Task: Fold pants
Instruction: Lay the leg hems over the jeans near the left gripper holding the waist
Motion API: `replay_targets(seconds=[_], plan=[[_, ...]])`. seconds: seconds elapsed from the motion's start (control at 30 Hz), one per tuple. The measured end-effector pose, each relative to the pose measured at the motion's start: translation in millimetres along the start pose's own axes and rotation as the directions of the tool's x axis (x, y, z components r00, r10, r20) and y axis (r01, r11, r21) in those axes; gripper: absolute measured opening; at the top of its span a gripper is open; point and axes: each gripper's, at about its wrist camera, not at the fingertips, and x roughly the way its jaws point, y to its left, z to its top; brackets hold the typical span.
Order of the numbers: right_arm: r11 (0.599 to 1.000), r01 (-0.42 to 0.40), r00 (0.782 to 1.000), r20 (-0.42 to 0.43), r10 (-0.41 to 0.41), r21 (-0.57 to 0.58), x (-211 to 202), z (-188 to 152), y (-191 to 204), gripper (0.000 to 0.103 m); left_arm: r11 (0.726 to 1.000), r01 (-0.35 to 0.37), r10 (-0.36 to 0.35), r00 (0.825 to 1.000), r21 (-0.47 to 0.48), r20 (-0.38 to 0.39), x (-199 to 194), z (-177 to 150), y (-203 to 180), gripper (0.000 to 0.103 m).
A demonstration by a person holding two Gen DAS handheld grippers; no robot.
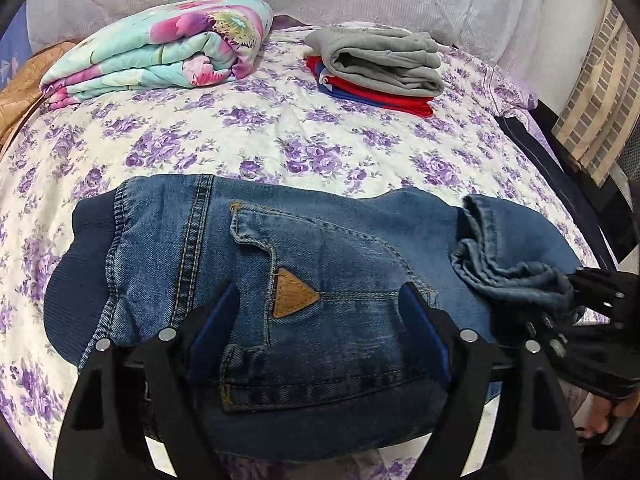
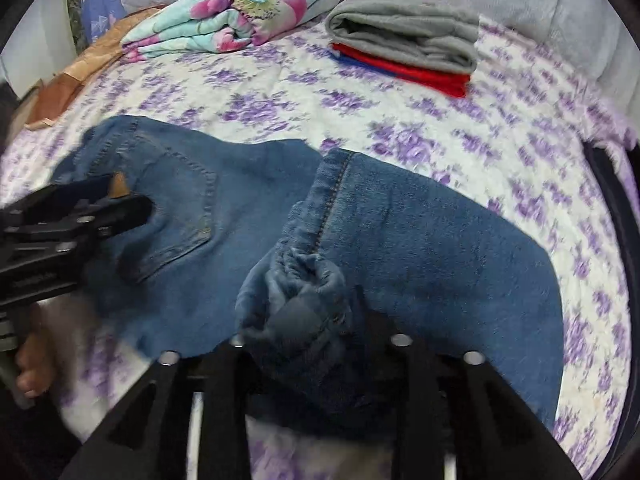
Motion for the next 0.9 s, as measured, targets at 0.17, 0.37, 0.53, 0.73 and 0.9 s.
replay_targets(seconds=[0.17, 0.37, 0.53, 0.73, 0.9], plan=[[0.994, -0.072, 0.994, 0.077, 0.078, -0.078, -50, -10, 12, 0.093, 1.0, 0.008, -0.008, 1.0, -0.005, 0.0, 0, 0, 0, 0.079], [0.999, -0.044, 0.998, 0.044, 0.043, 0.02, -24, -11, -21, 0.023, 1.0, 0.007, -0.007, 1.0, -0.006, 0.001, -1, -1, 0, 0.079], [0.999, -0.032, 0.996, -0.086, 0.032, 0.001, 3, -8, -15, 0.024, 1.0, 0.002, -0.002, 1.0, -0.004, 0.0, -1, -1, -1, 0.079], [0.999, -0.038, 0.999, 0.013, 0.038, -0.009, -12, 49, -16, 0.023, 1.0, 0.003, -0.003, 1.0, -0.002, 0.0, 0, -1, -1, 0.08], [0.998, -0.03, 0.996, -0.077, 0.035, 0.063, 54, 76, -41, 0.027, 1.0, 0.011, -0.011, 1.0, -0.003, 0.0, -1, -1, -1, 0.08]])
